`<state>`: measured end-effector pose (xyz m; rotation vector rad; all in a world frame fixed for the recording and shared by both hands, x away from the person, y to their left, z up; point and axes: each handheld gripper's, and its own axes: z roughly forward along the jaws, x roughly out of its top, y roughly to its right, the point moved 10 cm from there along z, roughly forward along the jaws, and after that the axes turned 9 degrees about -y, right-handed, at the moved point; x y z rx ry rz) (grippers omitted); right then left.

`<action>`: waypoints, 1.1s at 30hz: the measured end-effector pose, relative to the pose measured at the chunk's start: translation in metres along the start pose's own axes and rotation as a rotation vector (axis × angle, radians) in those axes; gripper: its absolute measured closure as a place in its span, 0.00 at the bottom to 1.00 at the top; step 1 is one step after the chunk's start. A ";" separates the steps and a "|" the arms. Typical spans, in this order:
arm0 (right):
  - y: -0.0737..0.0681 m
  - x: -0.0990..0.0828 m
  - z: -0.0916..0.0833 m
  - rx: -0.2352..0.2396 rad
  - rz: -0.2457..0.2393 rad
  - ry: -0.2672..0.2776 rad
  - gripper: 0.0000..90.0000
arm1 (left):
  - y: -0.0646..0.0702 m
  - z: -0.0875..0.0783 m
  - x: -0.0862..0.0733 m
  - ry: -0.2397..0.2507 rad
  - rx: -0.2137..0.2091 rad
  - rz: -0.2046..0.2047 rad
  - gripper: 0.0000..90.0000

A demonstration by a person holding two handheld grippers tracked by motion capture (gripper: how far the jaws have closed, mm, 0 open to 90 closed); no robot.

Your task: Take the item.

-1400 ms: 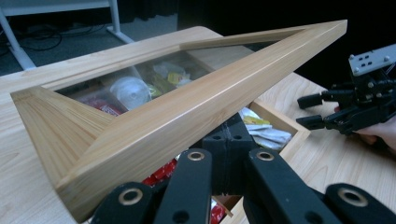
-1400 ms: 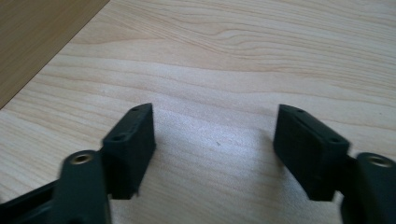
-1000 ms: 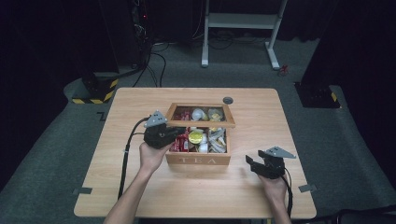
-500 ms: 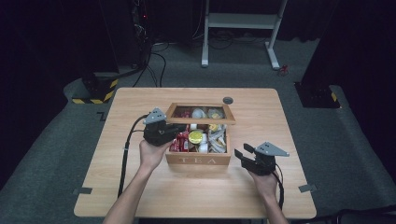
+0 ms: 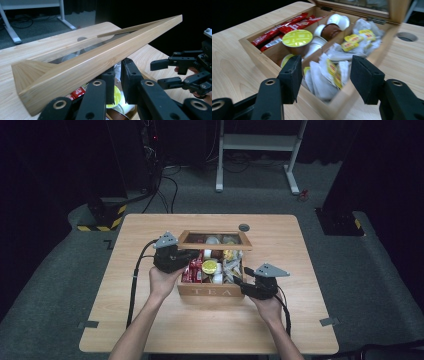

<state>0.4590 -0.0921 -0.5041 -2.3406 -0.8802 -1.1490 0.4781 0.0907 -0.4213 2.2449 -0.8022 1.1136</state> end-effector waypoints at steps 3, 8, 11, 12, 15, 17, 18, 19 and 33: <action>-0.004 0.004 0.007 0.023 -0.005 -0.025 0.45 | -0.001 0.000 0.002 0.003 0.000 -0.002 0.91; -0.006 0.013 0.012 0.029 0.008 -0.024 0.45 | -0.002 0.000 0.006 0.013 -0.006 -0.021 0.91; -0.007 0.016 0.015 0.036 0.006 -0.030 0.43 | -0.002 0.000 0.007 0.010 -0.002 -0.011 0.91; -0.008 0.016 0.016 0.036 0.000 -0.033 0.43 | -0.003 0.000 0.007 0.015 -0.002 -0.012 0.91; -0.010 0.017 0.023 0.047 -0.002 -0.052 0.41 | -0.003 0.000 0.010 0.018 -0.008 -0.022 0.91; -0.013 0.019 0.026 0.044 -0.009 -0.056 0.41 | -0.004 0.000 0.012 0.021 -0.012 -0.029 0.91; -0.014 0.020 0.028 0.043 -0.014 -0.059 0.40 | -0.005 0.000 0.013 0.024 -0.012 -0.026 0.91; -0.016 0.021 0.029 0.043 -0.018 -0.064 0.40 | -0.004 0.000 0.013 0.024 -0.015 -0.033 0.91; -0.034 0.032 0.061 0.031 -0.005 -0.139 0.35 | -0.008 0.002 0.017 0.016 -0.015 -0.040 0.91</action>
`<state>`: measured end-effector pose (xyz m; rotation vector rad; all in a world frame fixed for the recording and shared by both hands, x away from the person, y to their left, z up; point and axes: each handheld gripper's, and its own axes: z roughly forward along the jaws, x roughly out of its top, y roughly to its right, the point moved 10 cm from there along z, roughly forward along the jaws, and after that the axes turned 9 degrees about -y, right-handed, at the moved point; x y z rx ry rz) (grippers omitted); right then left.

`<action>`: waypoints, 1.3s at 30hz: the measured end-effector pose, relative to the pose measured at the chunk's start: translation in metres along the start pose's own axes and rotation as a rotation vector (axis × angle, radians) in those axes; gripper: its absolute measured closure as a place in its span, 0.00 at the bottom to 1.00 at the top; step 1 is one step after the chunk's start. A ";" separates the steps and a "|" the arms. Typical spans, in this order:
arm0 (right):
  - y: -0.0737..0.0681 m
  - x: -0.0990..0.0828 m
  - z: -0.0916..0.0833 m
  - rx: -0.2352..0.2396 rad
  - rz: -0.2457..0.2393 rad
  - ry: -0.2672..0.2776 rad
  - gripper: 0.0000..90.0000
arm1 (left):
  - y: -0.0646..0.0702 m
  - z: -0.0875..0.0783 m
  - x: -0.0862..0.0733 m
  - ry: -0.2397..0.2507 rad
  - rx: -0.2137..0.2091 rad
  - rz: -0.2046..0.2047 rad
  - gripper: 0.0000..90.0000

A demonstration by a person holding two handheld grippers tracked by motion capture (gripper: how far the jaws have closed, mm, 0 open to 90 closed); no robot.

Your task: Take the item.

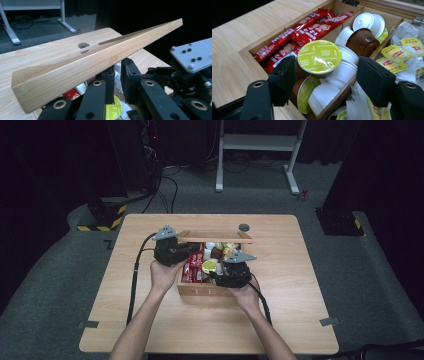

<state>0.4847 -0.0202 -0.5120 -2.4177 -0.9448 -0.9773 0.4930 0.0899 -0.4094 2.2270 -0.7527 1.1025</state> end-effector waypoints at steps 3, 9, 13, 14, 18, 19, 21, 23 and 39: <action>-0.004 0.002 0.006 -0.027 -0.016 -0.028 0.34 | -0.001 0.000 0.002 -0.006 -0.005 -0.003 0.91; -0.009 0.010 0.014 -0.056 -0.054 -0.031 0.33 | -0.003 0.000 0.006 -0.008 0.004 -0.001 0.90; -0.010 0.009 0.018 -0.064 -0.045 -0.045 0.33 | -0.003 0.000 0.007 -0.006 0.008 -0.003 0.90; -0.010 0.008 0.021 -0.068 -0.049 -0.054 0.33 | -0.003 0.000 0.006 -0.008 0.006 -0.006 0.90; -0.011 0.009 0.026 -0.074 -0.041 -0.059 0.35 | -0.003 0.000 0.007 -0.007 0.007 -0.001 0.91; -0.011 0.009 0.027 -0.075 -0.047 -0.058 0.35 | -0.003 0.000 0.007 -0.005 0.006 -0.002 0.90; -0.011 0.008 0.031 -0.076 -0.038 -0.074 0.36 | -0.003 0.000 0.007 -0.008 -0.002 -0.006 0.90; -0.009 0.007 0.033 -0.085 -0.042 -0.078 0.37 | -0.003 0.000 0.007 -0.010 -0.001 -0.004 0.90; -0.010 0.008 0.031 -0.099 -0.042 -0.066 0.42 | -0.001 0.000 0.003 -0.008 -0.002 0.001 0.91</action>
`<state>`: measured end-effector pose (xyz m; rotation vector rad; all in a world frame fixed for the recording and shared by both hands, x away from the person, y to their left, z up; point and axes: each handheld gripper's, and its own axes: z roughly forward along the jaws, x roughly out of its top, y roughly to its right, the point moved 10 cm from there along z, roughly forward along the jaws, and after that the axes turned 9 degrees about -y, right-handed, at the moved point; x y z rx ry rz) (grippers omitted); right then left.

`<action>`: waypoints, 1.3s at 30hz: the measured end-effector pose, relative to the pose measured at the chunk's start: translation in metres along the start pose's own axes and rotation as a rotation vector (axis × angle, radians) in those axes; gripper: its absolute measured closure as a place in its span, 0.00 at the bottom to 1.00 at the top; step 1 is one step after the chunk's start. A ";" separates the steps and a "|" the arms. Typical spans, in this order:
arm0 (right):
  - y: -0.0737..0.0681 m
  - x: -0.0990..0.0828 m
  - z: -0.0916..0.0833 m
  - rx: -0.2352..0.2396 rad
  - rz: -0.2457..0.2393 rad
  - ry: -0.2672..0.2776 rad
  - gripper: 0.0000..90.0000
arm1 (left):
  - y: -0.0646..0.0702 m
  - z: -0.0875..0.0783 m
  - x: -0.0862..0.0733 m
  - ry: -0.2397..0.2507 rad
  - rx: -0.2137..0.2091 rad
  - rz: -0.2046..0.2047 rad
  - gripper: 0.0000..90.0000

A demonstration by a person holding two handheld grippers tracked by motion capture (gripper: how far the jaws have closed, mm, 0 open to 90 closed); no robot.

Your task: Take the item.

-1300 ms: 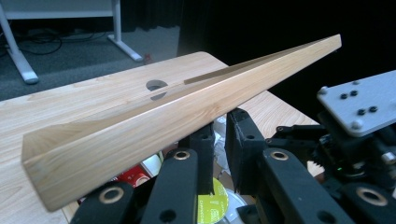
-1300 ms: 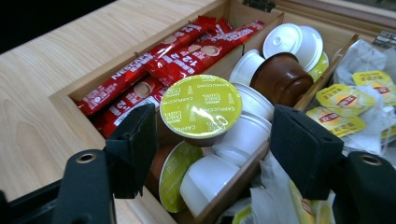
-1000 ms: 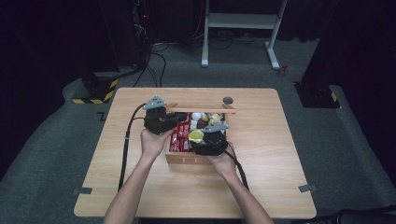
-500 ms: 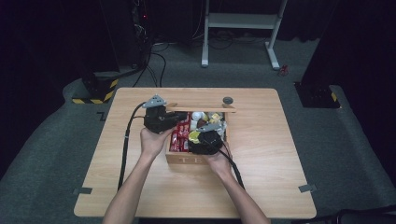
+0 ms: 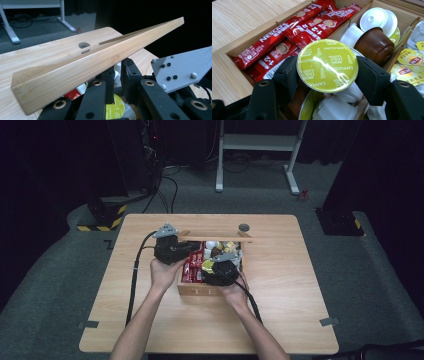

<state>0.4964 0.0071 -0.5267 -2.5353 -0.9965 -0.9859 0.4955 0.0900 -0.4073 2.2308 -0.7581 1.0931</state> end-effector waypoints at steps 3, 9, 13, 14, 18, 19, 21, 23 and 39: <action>-0.002 0.001 -0.003 0.003 -0.003 0.009 0.42 | 0.000 0.000 0.000 -0.002 -0.005 0.001 0.91; 0.000 0.002 -0.009 0.014 0.002 0.025 0.42 | 0.000 0.000 0.001 0.004 -0.007 -0.004 0.90; 0.003 0.001 -0.017 0.018 0.017 0.041 0.42 | 0.000 0.000 -0.001 0.002 -0.004 -0.001 0.90; 0.005 0.001 -0.018 0.016 0.009 0.047 0.42 | 0.000 0.000 -0.001 0.000 -0.004 0.000 0.90; 0.006 0.002 -0.023 0.017 0.021 0.057 0.42 | 0.001 0.000 -0.001 0.007 -0.002 0.003 0.91; 0.007 0.002 -0.024 0.018 0.022 0.061 0.42 | 0.001 0.000 -0.001 0.011 -0.003 0.001 0.91; 0.009 0.002 -0.026 0.017 0.022 0.062 0.42 | 0.000 0.000 -0.001 0.006 -0.008 0.002 0.91; 0.011 0.002 -0.029 0.015 0.026 0.067 0.42 | 0.001 0.000 -0.002 0.004 -0.007 0.001 0.91; 0.022 -0.003 -0.047 0.005 0.027 0.092 0.42 | 0.001 0.000 -0.004 0.000 -0.005 0.007 0.91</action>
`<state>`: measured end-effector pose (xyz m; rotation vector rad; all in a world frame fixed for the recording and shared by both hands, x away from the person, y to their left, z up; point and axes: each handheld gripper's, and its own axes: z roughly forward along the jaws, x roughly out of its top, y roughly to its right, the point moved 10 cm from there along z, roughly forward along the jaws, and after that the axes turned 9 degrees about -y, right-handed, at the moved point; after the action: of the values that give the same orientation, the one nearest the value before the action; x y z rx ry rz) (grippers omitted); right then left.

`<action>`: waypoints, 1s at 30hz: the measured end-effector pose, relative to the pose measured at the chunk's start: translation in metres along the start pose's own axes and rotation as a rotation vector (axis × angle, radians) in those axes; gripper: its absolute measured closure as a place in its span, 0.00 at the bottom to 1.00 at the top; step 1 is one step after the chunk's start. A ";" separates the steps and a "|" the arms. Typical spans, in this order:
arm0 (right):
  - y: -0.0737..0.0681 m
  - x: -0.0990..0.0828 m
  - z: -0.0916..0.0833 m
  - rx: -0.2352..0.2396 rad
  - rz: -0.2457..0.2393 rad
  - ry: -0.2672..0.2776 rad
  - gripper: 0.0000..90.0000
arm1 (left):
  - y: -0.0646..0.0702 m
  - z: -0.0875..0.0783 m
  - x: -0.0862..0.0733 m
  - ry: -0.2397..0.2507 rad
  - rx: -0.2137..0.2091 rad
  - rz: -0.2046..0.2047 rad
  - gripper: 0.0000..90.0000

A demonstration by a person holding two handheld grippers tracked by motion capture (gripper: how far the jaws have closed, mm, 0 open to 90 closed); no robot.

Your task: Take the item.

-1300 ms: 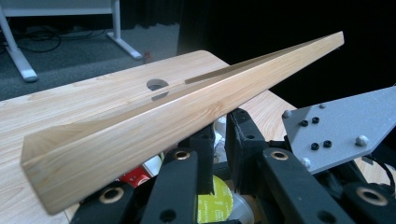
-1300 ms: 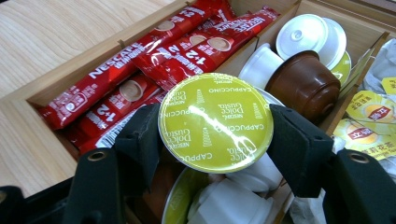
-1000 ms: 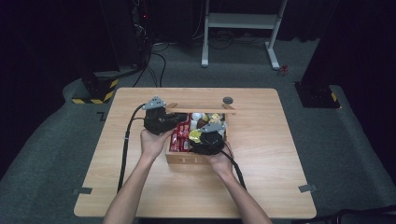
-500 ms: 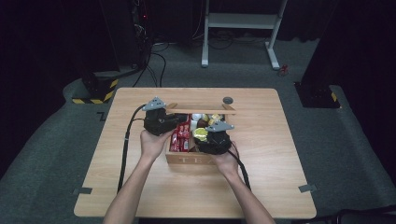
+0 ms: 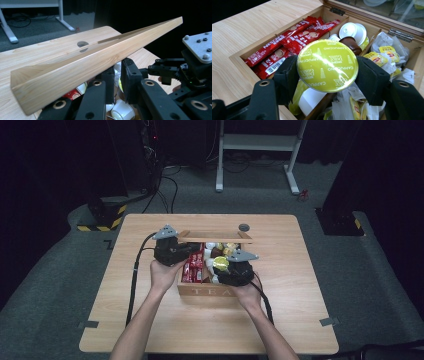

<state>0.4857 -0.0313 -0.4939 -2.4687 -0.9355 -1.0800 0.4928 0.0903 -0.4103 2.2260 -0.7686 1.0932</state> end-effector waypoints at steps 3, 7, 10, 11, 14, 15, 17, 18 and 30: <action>0.000 0.000 0.000 0.000 0.002 -0.002 0.42 | 0.000 0.000 -0.001 -0.007 -0.001 0.001 0.91; 0.001 0.000 0.000 -0.002 -0.002 0.001 0.42 | 0.000 0.000 -0.001 -0.002 0.008 0.005 0.91; 0.002 0.001 -0.002 -0.004 -0.001 0.004 0.42 | 0.000 0.000 -0.002 -0.009 0.009 0.011 0.91; 0.003 0.001 -0.004 -0.003 0.001 0.009 0.42 | 0.000 0.001 -0.002 -0.010 0.013 0.013 0.91; 0.005 0.000 -0.007 -0.011 0.004 0.011 0.42 | 0.001 0.001 -0.004 -0.014 0.013 0.013 0.91; 0.006 -0.001 -0.007 -0.009 0.008 0.011 0.42 | 0.001 0.001 -0.004 -0.016 0.013 0.014 0.90; 0.007 -0.002 -0.008 -0.012 0.006 0.010 0.42 | 0.001 0.001 -0.005 -0.015 0.016 0.017 0.90; 0.008 -0.002 -0.008 -0.011 0.006 0.014 0.42 | 0.001 0.001 -0.005 -0.009 0.017 0.019 0.90; 0.020 -0.008 -0.019 -0.012 0.042 0.031 0.42 | 0.003 0.001 -0.009 -0.018 0.013 0.024 0.91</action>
<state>0.4850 -0.0591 -0.4871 -2.4620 -0.8674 -1.1099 0.4868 0.0901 -0.4182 2.2458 -0.7996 1.0943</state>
